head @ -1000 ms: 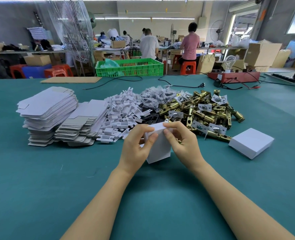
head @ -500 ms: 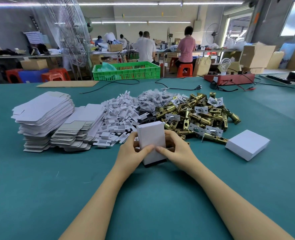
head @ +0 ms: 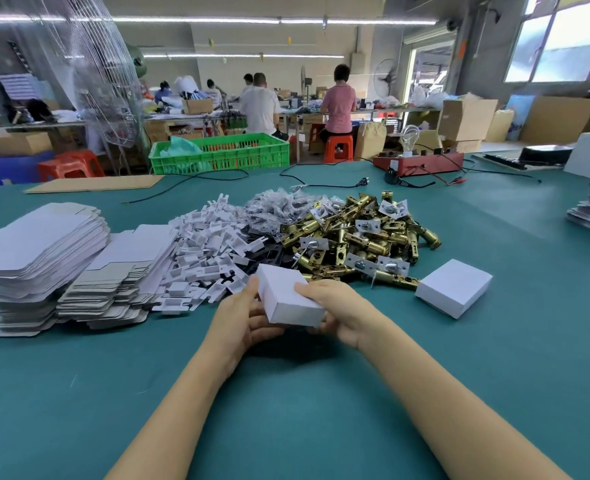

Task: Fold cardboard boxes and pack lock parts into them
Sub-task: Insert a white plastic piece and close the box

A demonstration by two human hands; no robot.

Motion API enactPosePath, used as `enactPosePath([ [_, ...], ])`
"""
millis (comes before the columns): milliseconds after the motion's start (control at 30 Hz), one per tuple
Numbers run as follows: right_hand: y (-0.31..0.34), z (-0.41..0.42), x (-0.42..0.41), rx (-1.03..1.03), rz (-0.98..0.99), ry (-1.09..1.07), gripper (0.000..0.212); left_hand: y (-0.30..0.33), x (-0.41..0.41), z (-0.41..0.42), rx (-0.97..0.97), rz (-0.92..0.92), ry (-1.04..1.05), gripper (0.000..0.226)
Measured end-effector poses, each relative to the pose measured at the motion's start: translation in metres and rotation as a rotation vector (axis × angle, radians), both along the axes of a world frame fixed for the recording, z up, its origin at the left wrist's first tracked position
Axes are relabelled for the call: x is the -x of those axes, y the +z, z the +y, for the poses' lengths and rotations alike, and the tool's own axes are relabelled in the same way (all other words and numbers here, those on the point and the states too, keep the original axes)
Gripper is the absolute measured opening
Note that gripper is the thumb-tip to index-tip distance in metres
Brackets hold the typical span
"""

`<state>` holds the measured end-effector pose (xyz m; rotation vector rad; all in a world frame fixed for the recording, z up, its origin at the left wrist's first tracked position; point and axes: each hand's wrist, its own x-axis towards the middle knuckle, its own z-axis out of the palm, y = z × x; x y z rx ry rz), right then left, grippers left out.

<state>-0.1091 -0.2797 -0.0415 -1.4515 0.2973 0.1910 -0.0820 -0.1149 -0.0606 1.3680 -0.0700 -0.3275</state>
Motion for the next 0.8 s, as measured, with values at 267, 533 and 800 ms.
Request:
enactPosePath([
  [267,0.038,-0.048,0.015,-0.44,0.014,-0.109,0.045,-0.002,0.003,0.0,-0.011,-0.06,-0.044,0.039],
  [533,0.037,-0.149,0.047,0.13,-0.171,-0.911,0.042,-0.007,0.002,0.001,-0.06,-0.129,-0.099,0.052],
  [800,0.008,-0.185,0.062,0.198,-0.088,-1.136,0.047,-0.009,0.001,0.001,-0.076,-0.146,-0.106,0.052],
])
